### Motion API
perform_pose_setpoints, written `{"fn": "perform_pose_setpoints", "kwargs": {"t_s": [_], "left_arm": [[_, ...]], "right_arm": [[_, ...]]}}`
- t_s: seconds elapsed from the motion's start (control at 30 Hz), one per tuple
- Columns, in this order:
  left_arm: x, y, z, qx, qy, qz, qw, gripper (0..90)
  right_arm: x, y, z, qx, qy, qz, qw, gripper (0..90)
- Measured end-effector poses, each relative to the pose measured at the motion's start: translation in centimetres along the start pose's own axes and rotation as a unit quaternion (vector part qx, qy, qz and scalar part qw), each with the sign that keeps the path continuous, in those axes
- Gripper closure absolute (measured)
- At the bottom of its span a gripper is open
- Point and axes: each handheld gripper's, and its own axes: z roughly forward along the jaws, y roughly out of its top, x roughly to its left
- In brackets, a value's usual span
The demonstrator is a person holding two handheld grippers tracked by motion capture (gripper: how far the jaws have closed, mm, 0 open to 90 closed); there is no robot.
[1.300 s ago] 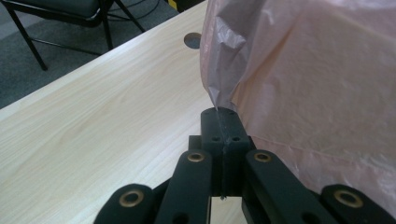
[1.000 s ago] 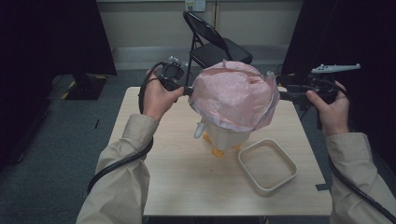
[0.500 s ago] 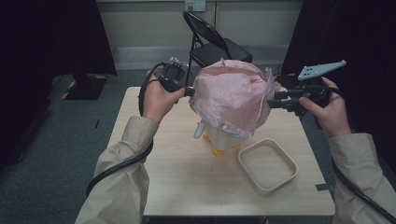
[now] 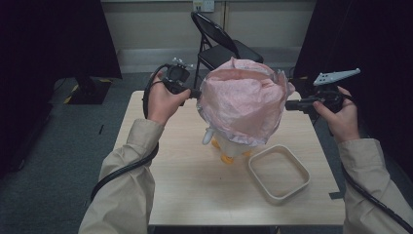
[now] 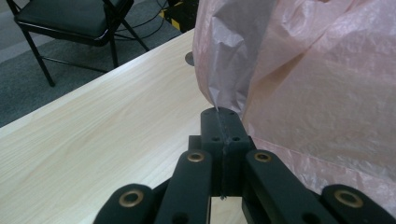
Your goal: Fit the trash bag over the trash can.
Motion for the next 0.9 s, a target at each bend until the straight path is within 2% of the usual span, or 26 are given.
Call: {"fn": "perform_pose_setpoints", "kwargs": {"t_s": [0.03,0.07,0.1,0.13,0.17,0.2,0.3,0.37,0.4,0.43,0.47,0.5,0.57,0.63,0.7,0.73,0.8,0.83,0.87,0.9], "left_arm": [[-0.1,0.0,-0.1,-0.004,-0.001,0.000,1.0000,90.0],[-0.2,0.0,-0.1,-0.005,-0.001,-0.002,1.0000,90.0],[-0.2,0.0,-0.2,-0.007,-0.002,0.002,1.0000,90.0],[-0.3,0.0,-0.4,-0.010,0.000,0.001,1.0000,90.0],[-0.3,0.0,-0.4,-0.010,0.000,0.001,1.0000,90.0],[-0.4,0.0,-0.6,-0.012,-0.001,0.001,0.9999,90.0],[-0.5,0.2,-0.8,-0.016,0.000,0.002,0.9999,90.0],[-0.7,0.3,-1.0,-0.019,-0.001,0.002,0.9998,90.0],[-0.8,0.5,-1.0,-0.016,-0.003,0.008,0.9998,90.0],[-0.9,0.6,-1.0,-0.018,-0.002,0.006,0.9998,90.0],[-0.9,0.6,-1.0,-0.018,-0.002,0.006,0.9998,90.0],[-0.9,0.7,-1.0,-0.016,-0.005,0.008,0.9998,90.0],[-0.8,0.7,-0.9,-0.018,-0.007,0.009,0.9998,90.0],[-0.8,0.7,-0.9,-0.018,-0.008,0.009,0.9998,90.0],[-0.6,0.5,-0.9,-0.021,-0.009,0.007,0.9997,90.0],[-0.6,0.5,-0.9,-0.021,-0.009,0.007,0.9997,90.0],[-0.4,0.5,-0.8,-0.023,-0.011,0.002,0.9997,90.0],[-0.4,0.5,-0.8,-0.023,-0.011,0.002,0.9997,90.0],[-0.3,0.5,-0.8,-0.022,-0.011,0.001,0.9997,90.0],[-0.3,0.5,-0.8,-0.022,-0.009,0.001,0.9997,90.0]], "right_arm": [[0.1,0.0,-0.2,-0.009,-0.011,-0.001,0.9999,57.0],[0.2,0.0,-0.6,-0.011,-0.021,-0.010,0.9997,50.7],[0.2,0.0,-0.9,-0.008,-0.017,-0.016,0.9997,49.2],[0.5,0.0,-1.3,-0.009,-0.021,-0.027,0.9994,41.3],[0.5,0.0,-1.3,-0.009,-0.021,-0.027,0.9994,41.3],[1.0,0.4,-1.9,-0.007,-0.027,-0.040,0.9988,28.0],[1.9,1.7,-2.3,-0.002,-0.038,-0.064,0.9972,19.6],[2.2,2.2,-2.2,-0.001,-0.036,-0.071,0.9968,18.3],[2.7,3.2,-1.8,0.004,-0.022,-0.079,0.9966,20.4],[2.8,3.7,-1.6,0.004,-0.021,-0.084,0.9963,24.6],[2.9,4.0,-1.2,0.013,-0.007,-0.086,0.9962,35.3],[3.0,4.3,-0.9,0.019,0.006,-0.094,0.9954,37.7],[3.0,4.6,-0.2,0.028,0.016,-0.091,0.9953,40.1],[2.9,4.7,0.0,0.027,0.022,-0.091,0.9952,43.0],[2.5,4.6,-0.1,0.038,0.024,-0.091,0.9948,62.9],[2.5,4.6,-0.1,0.038,0.024,-0.091,0.9948,62.9],[1.8,4.0,-0.1,0.038,0.037,-0.077,0.9956,74.5],[1.8,4.0,-0.1,0.038,0.037,-0.077,0.9956,74.5],[1.6,3.5,0.0,0.041,0.029,-0.081,0.9954,85.9],[1.6,3.5,0.0,0.041,0.029,-0.081,0.9954,85.9]]}}
